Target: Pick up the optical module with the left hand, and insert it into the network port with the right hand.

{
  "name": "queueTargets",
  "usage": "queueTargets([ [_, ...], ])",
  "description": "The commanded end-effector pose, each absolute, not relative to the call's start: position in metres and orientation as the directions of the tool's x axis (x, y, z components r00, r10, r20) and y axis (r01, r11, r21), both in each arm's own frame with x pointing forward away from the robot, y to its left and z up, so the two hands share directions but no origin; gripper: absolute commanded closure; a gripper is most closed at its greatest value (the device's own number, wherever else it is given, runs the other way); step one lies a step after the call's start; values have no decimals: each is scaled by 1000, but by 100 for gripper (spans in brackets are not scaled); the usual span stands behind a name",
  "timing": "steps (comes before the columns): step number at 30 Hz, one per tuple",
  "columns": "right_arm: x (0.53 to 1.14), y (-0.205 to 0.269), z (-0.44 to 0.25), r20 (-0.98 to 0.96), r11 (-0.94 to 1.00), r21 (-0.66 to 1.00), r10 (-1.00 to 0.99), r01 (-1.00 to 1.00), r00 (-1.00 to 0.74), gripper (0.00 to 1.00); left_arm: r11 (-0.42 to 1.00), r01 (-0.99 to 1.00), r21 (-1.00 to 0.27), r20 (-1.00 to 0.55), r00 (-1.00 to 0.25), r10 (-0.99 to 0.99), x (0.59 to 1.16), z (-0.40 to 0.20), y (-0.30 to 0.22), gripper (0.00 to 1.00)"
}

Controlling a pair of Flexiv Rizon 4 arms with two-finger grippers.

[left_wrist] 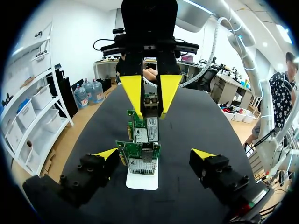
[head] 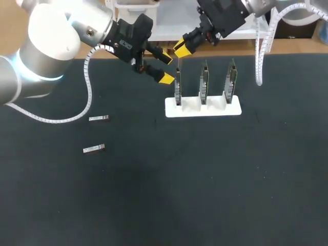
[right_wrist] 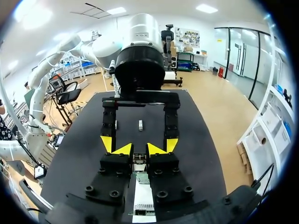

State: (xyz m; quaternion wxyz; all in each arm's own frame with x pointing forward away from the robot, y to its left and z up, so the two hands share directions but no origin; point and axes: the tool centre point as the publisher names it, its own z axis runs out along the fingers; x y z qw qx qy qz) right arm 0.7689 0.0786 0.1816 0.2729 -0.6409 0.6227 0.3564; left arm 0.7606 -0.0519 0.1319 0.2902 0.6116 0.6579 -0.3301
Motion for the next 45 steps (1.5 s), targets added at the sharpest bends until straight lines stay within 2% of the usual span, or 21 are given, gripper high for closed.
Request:
queueTargets([
  [1,772,83,181,-794,-79,95,-607,-992,-28,100,37,996,-80,-783,-86,615,760,132,-53,0],
  [45,775,80,174,-776,-72,93,-630,-993,-27,100,37,996,-80,-783,-86,615,760,132,-53,0],
])
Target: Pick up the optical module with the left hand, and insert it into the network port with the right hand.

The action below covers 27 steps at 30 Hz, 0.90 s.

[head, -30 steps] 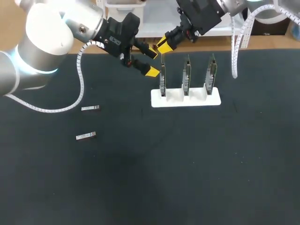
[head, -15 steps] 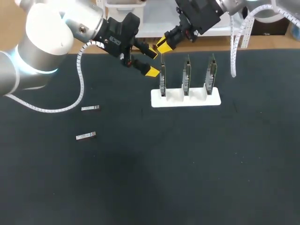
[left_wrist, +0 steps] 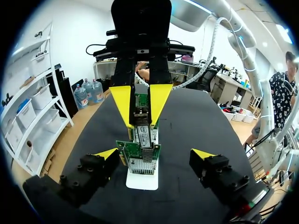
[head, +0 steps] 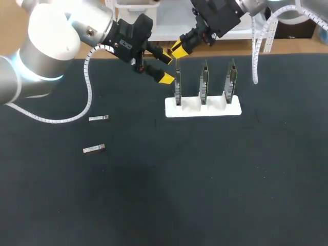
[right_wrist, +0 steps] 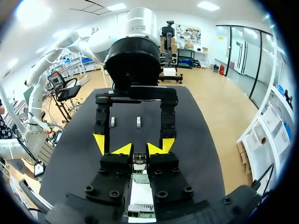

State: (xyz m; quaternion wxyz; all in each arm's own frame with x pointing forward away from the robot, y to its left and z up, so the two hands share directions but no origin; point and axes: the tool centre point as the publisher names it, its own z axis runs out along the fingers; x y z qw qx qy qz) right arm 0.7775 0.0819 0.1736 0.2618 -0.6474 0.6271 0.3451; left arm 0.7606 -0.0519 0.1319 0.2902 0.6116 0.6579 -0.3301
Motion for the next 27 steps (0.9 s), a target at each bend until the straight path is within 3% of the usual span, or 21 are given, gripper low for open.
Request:
queueTargets([
  [1,774,80,175,-777,-71,92,-629,-993,-27,100,37,996,-80,-783,-86,615,760,132,-53,0],
  [27,770,83,172,-773,-74,83,-635,-994,-18,100,37,996,-80,-783,-86,615,760,132,-53,0],
])
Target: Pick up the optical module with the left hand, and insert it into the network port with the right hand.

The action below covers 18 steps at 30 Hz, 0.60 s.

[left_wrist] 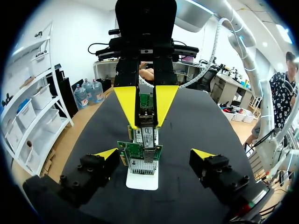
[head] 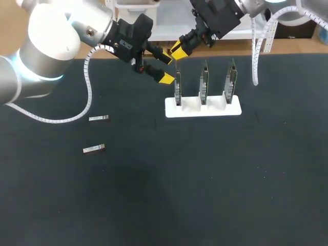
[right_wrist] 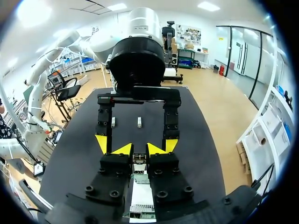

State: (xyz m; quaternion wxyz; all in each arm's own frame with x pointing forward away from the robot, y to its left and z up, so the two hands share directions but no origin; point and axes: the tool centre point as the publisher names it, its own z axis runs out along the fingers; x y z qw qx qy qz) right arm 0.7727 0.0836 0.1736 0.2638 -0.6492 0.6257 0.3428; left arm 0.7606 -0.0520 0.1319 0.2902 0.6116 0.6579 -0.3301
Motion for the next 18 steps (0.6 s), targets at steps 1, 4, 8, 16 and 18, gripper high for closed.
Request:
queueTargets([
  [1,770,82,172,-772,-73,83,-636,-994,-18,100,37,996,-80,-783,-86,615,760,132,-53,0],
  [4,770,82,172,-770,-71,81,-638,-994,-18,100,37,996,-80,-783,-86,615,760,132,-53,0],
  [8,769,81,171,-768,-72,80,-640,-994,-15,100,37,996,-80,-783,-86,615,760,132,-53,0],
  [16,767,81,175,-778,-70,78,-629,-995,-17,100,37,996,-80,-783,-86,615,760,132,-53,0],
  [18,767,80,176,-778,-71,67,-628,-995,-7,100,37,996,-80,-783,-86,615,760,132,-53,0],
])
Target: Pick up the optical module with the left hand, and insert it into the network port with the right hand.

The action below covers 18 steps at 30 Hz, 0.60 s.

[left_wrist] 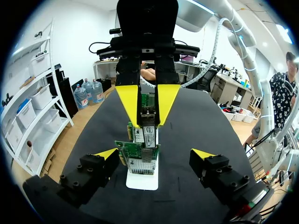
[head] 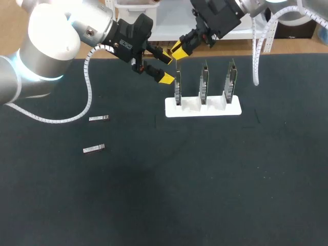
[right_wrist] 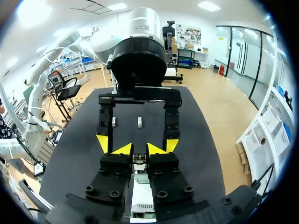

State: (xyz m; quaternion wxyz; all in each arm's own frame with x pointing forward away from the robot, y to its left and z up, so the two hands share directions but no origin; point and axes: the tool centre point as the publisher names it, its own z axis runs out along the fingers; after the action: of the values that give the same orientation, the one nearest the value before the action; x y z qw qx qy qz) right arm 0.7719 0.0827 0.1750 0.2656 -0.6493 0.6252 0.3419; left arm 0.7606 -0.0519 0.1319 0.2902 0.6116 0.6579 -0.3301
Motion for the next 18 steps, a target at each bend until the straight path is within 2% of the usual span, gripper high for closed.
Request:
queueTargets([
  [1,767,80,177,-778,-71,65,-629,-995,-6,100,37,996,-80,-783,-86,615,760,132,-53,0],
  [18,758,76,184,-781,-73,5,-623,-997,42,100,37,996,-80,-783,-86,615,760,132,-53,0],
])
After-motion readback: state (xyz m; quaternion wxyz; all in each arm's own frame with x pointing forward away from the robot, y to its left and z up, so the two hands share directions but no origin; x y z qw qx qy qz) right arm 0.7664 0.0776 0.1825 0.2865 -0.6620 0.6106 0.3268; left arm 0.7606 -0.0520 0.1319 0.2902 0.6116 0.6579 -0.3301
